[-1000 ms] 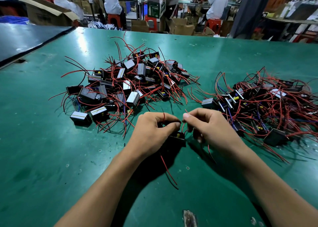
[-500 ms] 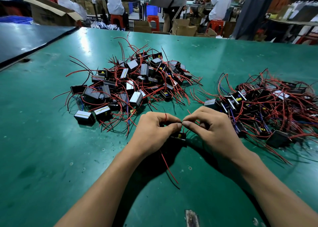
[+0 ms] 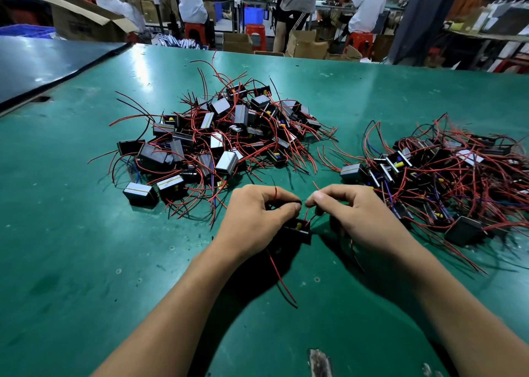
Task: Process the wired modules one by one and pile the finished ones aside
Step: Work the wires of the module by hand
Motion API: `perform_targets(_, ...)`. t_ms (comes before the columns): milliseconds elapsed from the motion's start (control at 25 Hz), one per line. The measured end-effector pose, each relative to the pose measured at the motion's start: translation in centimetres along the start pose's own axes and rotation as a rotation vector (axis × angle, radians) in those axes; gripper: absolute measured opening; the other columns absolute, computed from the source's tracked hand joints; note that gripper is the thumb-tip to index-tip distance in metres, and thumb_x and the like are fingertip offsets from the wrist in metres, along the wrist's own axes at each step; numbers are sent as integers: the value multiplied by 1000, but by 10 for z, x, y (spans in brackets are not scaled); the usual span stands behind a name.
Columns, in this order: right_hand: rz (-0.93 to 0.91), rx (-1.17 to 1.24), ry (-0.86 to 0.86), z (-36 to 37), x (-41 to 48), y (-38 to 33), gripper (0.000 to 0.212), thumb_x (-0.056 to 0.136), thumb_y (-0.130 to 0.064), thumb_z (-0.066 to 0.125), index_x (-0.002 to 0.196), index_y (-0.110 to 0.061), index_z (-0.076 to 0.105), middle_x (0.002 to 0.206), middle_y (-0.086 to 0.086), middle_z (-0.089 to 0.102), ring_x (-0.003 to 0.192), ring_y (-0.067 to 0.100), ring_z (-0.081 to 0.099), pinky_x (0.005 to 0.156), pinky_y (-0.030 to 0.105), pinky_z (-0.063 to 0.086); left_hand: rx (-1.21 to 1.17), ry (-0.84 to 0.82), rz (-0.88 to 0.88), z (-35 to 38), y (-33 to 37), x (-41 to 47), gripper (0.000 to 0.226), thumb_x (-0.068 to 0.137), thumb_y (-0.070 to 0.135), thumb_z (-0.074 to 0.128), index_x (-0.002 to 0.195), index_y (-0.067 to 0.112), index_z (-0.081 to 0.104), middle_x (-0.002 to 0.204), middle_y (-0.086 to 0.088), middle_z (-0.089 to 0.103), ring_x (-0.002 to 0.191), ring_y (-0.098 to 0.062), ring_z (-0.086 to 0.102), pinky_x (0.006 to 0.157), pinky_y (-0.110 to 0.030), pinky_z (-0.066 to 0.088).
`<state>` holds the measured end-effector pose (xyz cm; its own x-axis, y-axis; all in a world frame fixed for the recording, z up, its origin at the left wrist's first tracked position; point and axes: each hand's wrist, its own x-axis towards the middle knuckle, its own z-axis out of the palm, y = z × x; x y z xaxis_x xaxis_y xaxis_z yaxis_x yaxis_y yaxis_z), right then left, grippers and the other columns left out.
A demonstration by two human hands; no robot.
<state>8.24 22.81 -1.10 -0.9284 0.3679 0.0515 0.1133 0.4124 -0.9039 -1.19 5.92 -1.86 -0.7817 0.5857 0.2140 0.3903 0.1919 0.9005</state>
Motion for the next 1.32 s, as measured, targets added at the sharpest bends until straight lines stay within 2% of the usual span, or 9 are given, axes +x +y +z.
perform_targets(80, -236, -189, 89, -6, 1, 4, 10, 91, -19, 72, 96, -26, 78, 86, -11, 72, 65, 4, 60, 61, 18, 47, -12, 1, -28, 0, -1, 1, 6, 83, 16, 76, 84, 21, 79, 67, 14, 73, 47, 11, 53, 52, -4, 38)
perform_targets(240, -580, -389, 124, 2, 3, 10, 16, 84, -15, 80, 100, -15, 79, 85, -7, 67, 56, -3, 48, 58, 9, 34, -42, -31, -63, -1, 0, 1, 8, 83, 15, 77, 82, 22, 79, 65, 13, 72, 43, 10, 53, 50, -3, 37)
perform_targets(440, -711, -482, 156, -1, 4, 12, 14, 90, -27, 74, 95, -15, 78, 85, -5, 68, 69, 11, 63, 58, 28, 49, -47, -54, -90, -2, 3, 0, 8, 83, 15, 77, 83, 23, 79, 70, 9, 75, 53, 6, 62, 54, -5, 42)
perform_targets(520, -639, -447, 149, 0, 2, 9, 7, 89, -26, 75, 89, -19, 77, 80, -10, 67, 64, 8, 59, 58, 26, 46, -34, -55, -82, -3, 4, -1, 7, 83, 17, 77, 84, 23, 79, 71, 10, 75, 61, 3, 67, 58, -7, 45)
perform_targets(720, 32, 134, 10, 11, 0, 1, 22, 90, -24, 72, 69, -18, 69, 57, -11, 55, 52, 7, 44, 51, 20, 36, 20, -86, -33, -3, 7, -3, 8, 84, 17, 77, 86, 24, 80, 70, 12, 74, 58, 6, 63, 58, -6, 44)
perform_targets(800, 99, 215, -33, 9, 0, 1, 20, 89, -26, 74, 70, -19, 69, 55, -11, 53, 49, 7, 41, 46, 16, 33, 1, -81, -53, -3, 7, -3, 8, 84, 16, 76, 85, 23, 79, 69, 10, 74, 56, 4, 64, 57, -7, 44)
perform_targets(920, -124, 5, 120, 7, -2, 3, 13, 82, -30, 81, 86, -24, 70, 74, -8, 66, 54, 4, 48, 56, 15, 39, -71, -74, -99, -3, 4, -1, 6, 84, 13, 75, 87, 17, 79, 68, 5, 74, 46, 6, 56, 50, -6, 39)
perform_targets(1080, -531, -319, 191, 4, -1, 9, 27, 83, -19, 81, 106, -26, 70, 93, -9, 60, 52, 10, 47, 56, 20, 41, -112, -98, -152, -4, 0, 2, 7, 85, 14, 75, 90, 12, 78, 74, -1, 75, 44, 6, 53, 50, -6, 38)
perform_targets(1320, -712, -526, 261, 3, 1, 14, 19, 89, -31, 71, 99, -17, 79, 92, -1, 63, 57, 13, 50, 53, 35, 48, -144, -120, -181, -6, 0, 2, 7, 85, 12, 74, 91, 11, 78, 72, 0, 74, 45, 5, 54, 49, -7, 39)
